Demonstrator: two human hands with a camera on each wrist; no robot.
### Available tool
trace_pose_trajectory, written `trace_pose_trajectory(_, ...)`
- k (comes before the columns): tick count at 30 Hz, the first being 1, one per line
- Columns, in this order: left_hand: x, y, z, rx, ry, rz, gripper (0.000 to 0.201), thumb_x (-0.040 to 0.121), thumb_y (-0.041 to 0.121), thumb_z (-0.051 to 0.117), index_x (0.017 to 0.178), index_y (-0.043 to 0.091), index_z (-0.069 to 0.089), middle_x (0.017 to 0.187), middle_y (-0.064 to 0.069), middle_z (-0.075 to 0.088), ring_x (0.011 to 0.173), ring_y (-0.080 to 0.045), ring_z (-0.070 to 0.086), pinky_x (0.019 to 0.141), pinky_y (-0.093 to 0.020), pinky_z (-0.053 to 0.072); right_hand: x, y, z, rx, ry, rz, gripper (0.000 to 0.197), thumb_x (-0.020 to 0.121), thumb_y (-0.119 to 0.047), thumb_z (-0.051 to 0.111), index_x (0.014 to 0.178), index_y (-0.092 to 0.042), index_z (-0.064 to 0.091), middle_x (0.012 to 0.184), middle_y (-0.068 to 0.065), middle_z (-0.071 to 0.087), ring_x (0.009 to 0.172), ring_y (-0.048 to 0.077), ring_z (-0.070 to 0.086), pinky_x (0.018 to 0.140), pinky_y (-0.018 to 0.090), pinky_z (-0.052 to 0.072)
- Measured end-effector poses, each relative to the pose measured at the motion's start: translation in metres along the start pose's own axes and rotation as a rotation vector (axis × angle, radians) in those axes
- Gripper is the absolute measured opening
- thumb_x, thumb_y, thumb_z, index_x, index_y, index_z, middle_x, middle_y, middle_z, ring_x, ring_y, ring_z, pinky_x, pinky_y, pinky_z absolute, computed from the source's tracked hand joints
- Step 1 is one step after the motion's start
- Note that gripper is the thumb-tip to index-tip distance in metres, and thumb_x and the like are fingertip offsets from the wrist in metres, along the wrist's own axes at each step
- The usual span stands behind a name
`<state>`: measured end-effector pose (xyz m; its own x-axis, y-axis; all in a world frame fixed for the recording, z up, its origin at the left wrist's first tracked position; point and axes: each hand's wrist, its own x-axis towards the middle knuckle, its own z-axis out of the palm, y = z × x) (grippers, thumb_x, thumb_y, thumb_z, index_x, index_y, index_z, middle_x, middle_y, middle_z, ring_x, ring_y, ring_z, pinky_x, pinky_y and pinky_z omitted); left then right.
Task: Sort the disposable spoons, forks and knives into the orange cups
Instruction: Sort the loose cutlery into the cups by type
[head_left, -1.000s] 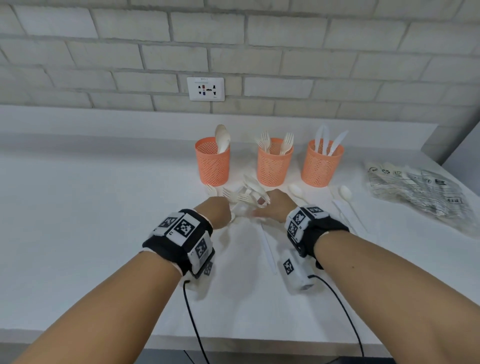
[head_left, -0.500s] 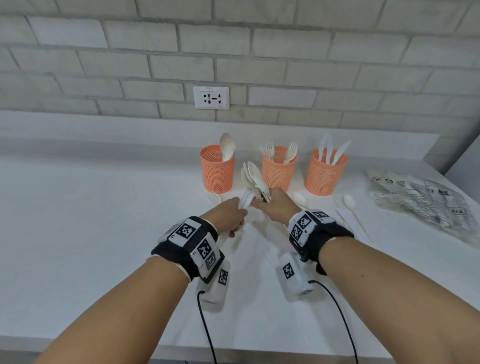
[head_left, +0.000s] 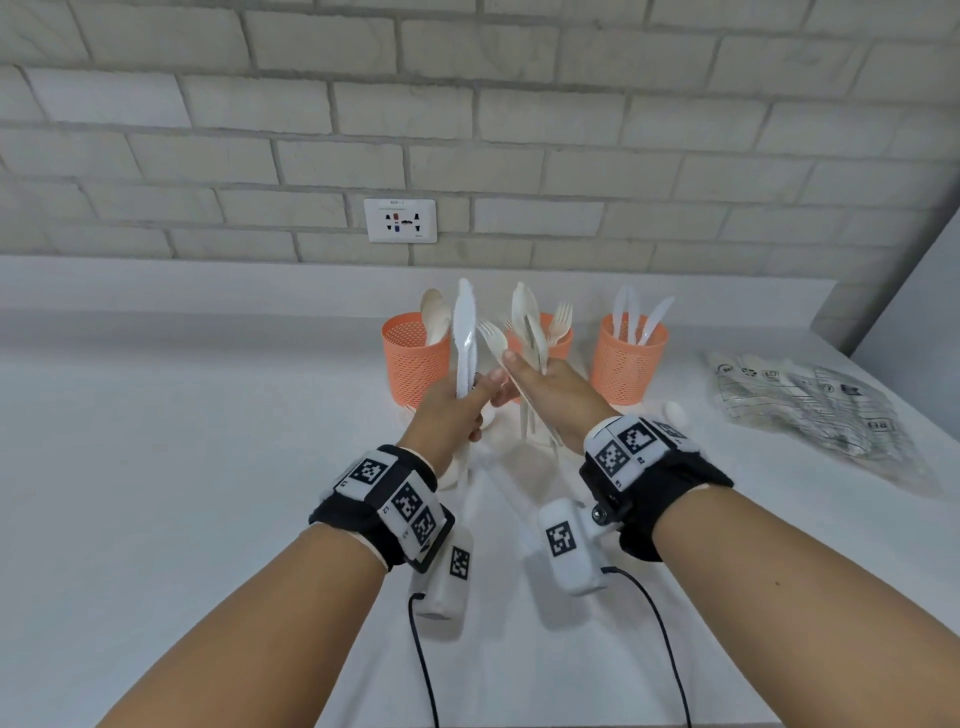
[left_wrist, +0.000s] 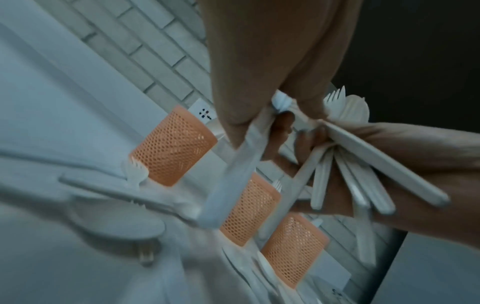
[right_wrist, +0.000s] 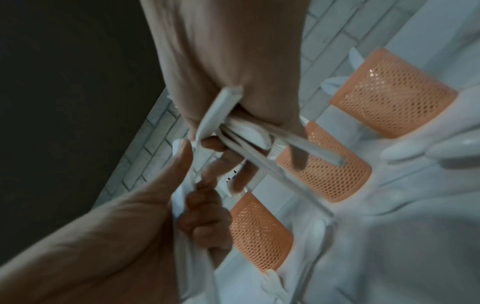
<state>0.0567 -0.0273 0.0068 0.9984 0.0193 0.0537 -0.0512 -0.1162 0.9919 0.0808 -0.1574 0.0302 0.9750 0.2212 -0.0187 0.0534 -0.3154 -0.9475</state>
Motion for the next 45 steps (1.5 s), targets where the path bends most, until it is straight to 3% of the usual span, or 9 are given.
trace_pose_trajectory(3,0.002,0.000,0.006,-0.151,-0.067,0.027,0.032,0.090,0.035,0.057,0.102,0.005,0.060,0.058,0.007,0.061,0.049,-0.008,0.050,0.048,-0.020,0.038,0.000,0.002,0.005,0.347,-0.108,0.080,0.048,0.095,-0.043,0.045,0.111,0.000,0.060,0.048,-0.005,0.046,0.047,0.009,0.049,0.069,0.035,0.055)
trace_pose_trajectory(7,0.005,0.006,0.012,-0.209,-0.140,-0.002,0.051,0.079,0.050,0.059,0.105,0.006,0.062,0.074,-0.015,0.052,0.061,-0.022,0.047,0.055,-0.029,0.037,-0.006,0.003,0.004,0.614,-0.234,0.149,0.047,0.076,-0.059,0.051,0.084,-0.013,0.053,0.038,-0.009,0.027,0.032,0.004,0.030,0.042,0.021,0.044)
trace_pose_trajectory(12,0.012,0.001,0.020,-0.229,-0.287,-0.125,0.055,0.081,0.055,0.057,0.102,0.004,0.062,0.088,-0.018,0.060,0.081,-0.027,0.058,0.073,-0.032,0.044,-0.018,0.010,-0.009,0.674,-0.400,0.166,0.025,0.087,-0.027,0.055,0.067,-0.016,0.045,0.038,-0.009,0.030,0.031,0.001,0.030,0.037,0.015,0.036)
trace_pose_trajectory(18,0.024,0.007,0.030,-0.290,-0.257,-0.156,0.030,0.086,0.035,0.061,0.080,0.005,0.059,0.060,-0.009,0.059,0.053,-0.015,0.060,0.051,-0.022,0.052,-0.009,0.013,-0.021,0.581,-0.509,0.232,0.048,0.094,-0.011,0.033,0.049,-0.009,0.048,0.042,0.000,0.043,0.038,0.009,0.043,0.048,0.022,0.049)
trace_pose_trajectory(21,0.032,0.006,0.037,-0.289,-0.142,-0.107,0.033,0.087,0.035,0.061,0.081,0.003,0.060,0.044,-0.005,0.052,0.037,-0.014,0.050,0.047,-0.025,0.039,-0.006,0.010,-0.031,0.469,-0.367,0.154,0.031,0.097,-0.014,0.044,0.071,-0.006,0.058,0.056,0.006,0.050,0.046,0.014,0.054,0.054,0.031,0.057)
trace_pose_trajectory(26,0.042,0.004,0.057,-0.398,-0.023,-0.067,0.021,0.091,0.030,0.057,0.082,0.012,0.062,0.058,-0.002,0.047,0.045,-0.009,0.039,0.046,-0.018,0.032,0.000,0.024,-0.046,0.214,-0.154,-0.003,0.020,0.096,-0.029,0.048,0.096,-0.010,0.056,0.063,0.004,0.050,0.049,0.014,0.052,0.048,0.028,0.051)
trace_pose_trajectory(34,0.054,0.015,0.085,-0.322,-0.209,-0.096,0.051,0.092,0.048,0.047,0.098,-0.001,0.060,0.058,-0.013,0.057,0.054,-0.020,0.052,0.054,-0.024,0.041,0.004,0.029,-0.083,0.243,-0.281,-0.003,0.025,0.096,-0.024,0.050,0.078,-0.008,0.054,0.049,0.003,0.036,0.036,0.009,0.037,0.038,0.021,0.035)
trace_pose_trajectory(39,0.066,0.020,0.101,-0.400,-0.122,-0.086,0.062,0.095,0.046,0.042,0.111,-0.012,0.056,0.063,-0.011,0.052,0.049,-0.016,0.039,0.057,-0.034,0.038,0.013,0.032,-0.092,-0.020,-0.046,-0.180,0.020,0.094,-0.030,0.052,0.106,-0.018,0.044,0.069,0.000,0.062,0.038,0.008,0.046,0.036,0.023,0.038)
trace_pose_trajectory(45,0.066,0.029,0.106,-0.418,-0.201,-0.092,0.036,0.097,0.033,0.043,0.076,0.007,0.057,0.047,0.003,0.049,0.045,-0.012,0.042,0.069,-0.032,0.039,0.019,0.035,-0.103,0.028,0.016,-0.234,0.025,0.098,-0.027,0.043,0.109,-0.006,0.051,0.060,-0.012,0.055,0.038,-0.004,0.048,0.037,0.010,0.032)
